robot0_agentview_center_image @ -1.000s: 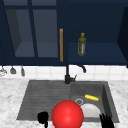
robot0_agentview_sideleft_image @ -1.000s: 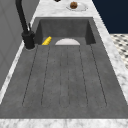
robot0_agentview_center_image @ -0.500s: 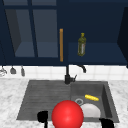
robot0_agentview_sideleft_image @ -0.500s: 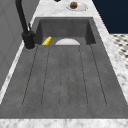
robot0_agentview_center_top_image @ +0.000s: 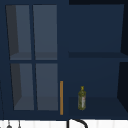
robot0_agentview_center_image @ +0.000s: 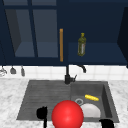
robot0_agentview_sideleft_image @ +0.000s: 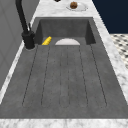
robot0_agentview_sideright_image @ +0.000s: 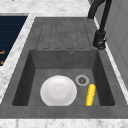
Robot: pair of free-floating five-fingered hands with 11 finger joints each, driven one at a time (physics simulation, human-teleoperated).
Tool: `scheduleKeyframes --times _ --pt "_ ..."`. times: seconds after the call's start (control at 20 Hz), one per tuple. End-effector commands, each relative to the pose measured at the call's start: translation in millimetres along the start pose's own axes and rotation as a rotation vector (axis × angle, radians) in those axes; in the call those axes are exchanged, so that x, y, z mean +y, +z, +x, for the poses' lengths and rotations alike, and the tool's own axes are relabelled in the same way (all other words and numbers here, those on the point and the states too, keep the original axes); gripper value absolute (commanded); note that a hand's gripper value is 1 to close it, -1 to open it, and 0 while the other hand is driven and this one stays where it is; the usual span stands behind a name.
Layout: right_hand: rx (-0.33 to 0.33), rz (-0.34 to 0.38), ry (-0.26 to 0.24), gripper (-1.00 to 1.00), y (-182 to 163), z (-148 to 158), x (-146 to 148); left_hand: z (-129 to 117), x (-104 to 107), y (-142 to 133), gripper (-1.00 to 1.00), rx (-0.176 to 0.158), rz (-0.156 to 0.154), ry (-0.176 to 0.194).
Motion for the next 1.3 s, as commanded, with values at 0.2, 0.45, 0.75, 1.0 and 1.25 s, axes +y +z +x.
scheduleKeyframes --times 0.2,0.45,0.75,1.0,1.25 --pt "0.000 -0.001 -0.001 0.00 0 0 0 11 24 -7 -1.00 -0.057 -0.055 -0.047" --pt "0.001 -0.001 -0.001 0.00 0 0 0 15 35 -5 -1.00 -0.079 -0.091 -0.077" --pt "0.001 -0.001 -0.002 0.00 0 0 0 20 51 -7 -1.00 -0.082 -0.094 -0.108" --pt "0.001 -0.001 -0.002 0.00 0 0 0 25 62 -8 -1.00 -0.082 -0.097 -0.126" --pt "0.001 -0.001 -0.002 0.00 0 0 0 30 74 -8 -1.00 -0.084 -0.099 -0.144"
